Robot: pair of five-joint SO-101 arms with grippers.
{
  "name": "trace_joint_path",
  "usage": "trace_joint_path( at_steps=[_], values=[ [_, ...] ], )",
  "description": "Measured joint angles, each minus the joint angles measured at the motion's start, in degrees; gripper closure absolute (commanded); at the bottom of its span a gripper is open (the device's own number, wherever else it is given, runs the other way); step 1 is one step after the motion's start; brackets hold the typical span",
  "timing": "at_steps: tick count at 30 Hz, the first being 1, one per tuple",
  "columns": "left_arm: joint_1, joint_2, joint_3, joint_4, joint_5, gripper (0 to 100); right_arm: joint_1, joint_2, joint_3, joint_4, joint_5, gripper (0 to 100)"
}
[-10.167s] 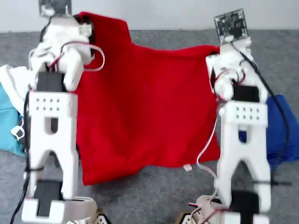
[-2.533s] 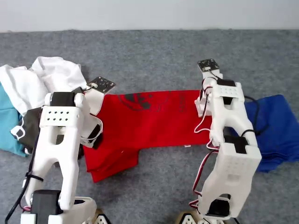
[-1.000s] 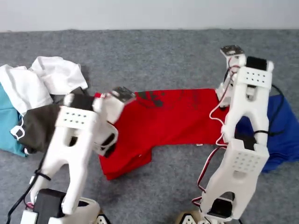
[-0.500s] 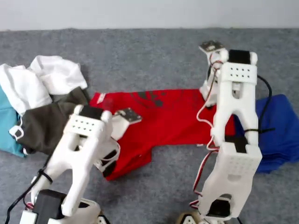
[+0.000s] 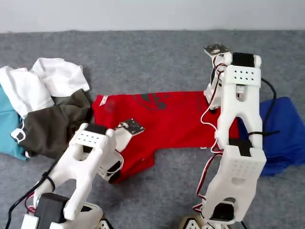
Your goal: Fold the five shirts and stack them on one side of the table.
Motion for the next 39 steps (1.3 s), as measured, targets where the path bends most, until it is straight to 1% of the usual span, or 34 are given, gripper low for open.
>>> trace_joint_path(
  at_steps=[3,5,14,16,21,26,29,33,39],
  values=[
    [0.0,0.0,2.3,-4.0,0.0,98,0.0,0.0,0.0,0.0,0.0,73.2],
    [0.0,0.0,3.2,-5.5,0.0,99,0.0,0.0,0.0,0.0,0.0,73.2],
    [0.0,-0.4,3.0,-6.2,0.0,99,0.0,0.0,0.0,0.0,0.0,73.2],
    [0.0,-0.4,1.3,-5.5,0.0,99,0.0,0.0,0.0,0.0,0.0,73.2],
    [0.0,-0.4,-6.9,0.6,0.0,99,0.0,0.0,0.0,0.0,-0.2,73.2],
    [0.0,-0.4,-14.2,2.3,0.0,99,0.0,0.0,2.6,0.0,-0.2,73.2],
    [0.0,-0.4,-16.7,0.7,0.0,99,0.0,0.0,6.2,0.0,-0.2,73.2],
    [0.0,-0.4,-17.0,-3.1,0.0,99,0.0,0.0,10.5,-0.6,-0.2,73.2],
    [0.0,-0.4,-17.0,-5.8,0.0,99,-1.5,0.0,12.3,-0.9,-0.3,73.2]
  ],
)
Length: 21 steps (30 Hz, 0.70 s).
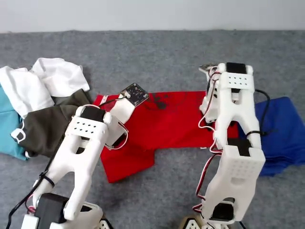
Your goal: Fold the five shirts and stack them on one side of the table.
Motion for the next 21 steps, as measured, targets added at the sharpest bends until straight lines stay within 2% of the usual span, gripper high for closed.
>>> trace_joint_path(
  at_steps=[10,21],
  values=[
    [-3.9,0.4,0.0,-5.2,0.0,99,-6.2,0.0,0.1,0.0,0.1,73.2],
    [-4.0,13.7,-1.5,-13.1,0.0,99,-7.8,0.0,0.1,0.0,0.1,73.2]
  ],
)
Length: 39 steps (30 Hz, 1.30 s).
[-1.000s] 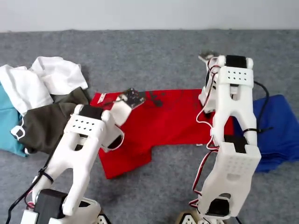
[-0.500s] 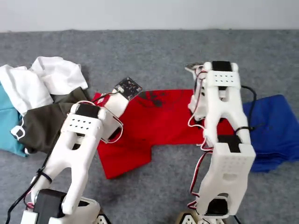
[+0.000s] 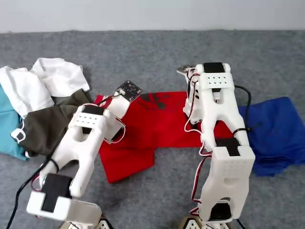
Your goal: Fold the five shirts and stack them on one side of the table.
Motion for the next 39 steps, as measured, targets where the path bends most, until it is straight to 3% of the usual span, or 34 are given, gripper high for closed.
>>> trace_joint_path(
  at_steps=[12,19,30,34,39],
  values=[
    [0.0,1.9,-7.1,5.4,-0.1,98,0.1,0.0,0.0,0.0,0.0,73.2],
    [0.0,1.9,-7.3,5.7,0.0,87,0.1,0.0,0.0,0.1,0.0,73.3],
    [-7.9,1.9,-15.0,5.1,6.5,87,-3.1,0.0,0.0,0.1,0.0,73.3],
    [-8.2,2.0,-16.6,10.5,7.7,87,-2.7,0.0,0.0,0.4,0.0,73.3],
    [-6.9,2.0,-16.8,24.4,5.5,90,-2.9,0.0,0.0,0.5,0.0,73.3]
  ],
)
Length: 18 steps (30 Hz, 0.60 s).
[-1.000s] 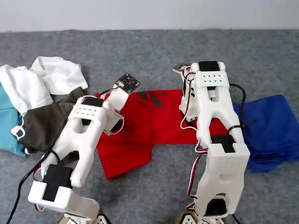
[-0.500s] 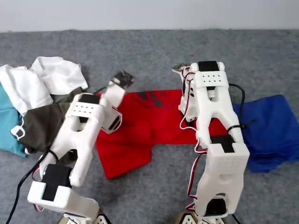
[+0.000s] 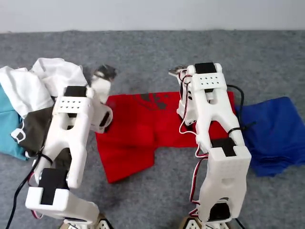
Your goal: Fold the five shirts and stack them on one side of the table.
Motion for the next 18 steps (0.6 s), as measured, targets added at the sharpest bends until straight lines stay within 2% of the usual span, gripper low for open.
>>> trace_joint_path(
  at_steps=[4,7,13,18],
  values=[
    [2.1,0.0,0.0,13.3,-10.7,91,0.0,0.0,0.0,0.0,0.0,73.3],
    [2.2,0.0,1.3,16.4,-17.5,91,0.1,0.0,0.0,0.0,0.0,73.3],
    [7.0,-0.1,9.3,16.8,-21.8,91,-0.1,0.0,0.0,0.0,0.0,73.3],
    [12.4,-0.1,17.7,8.9,-21.8,91,0.2,0.0,0.0,0.0,0.0,73.3]
  ],
)
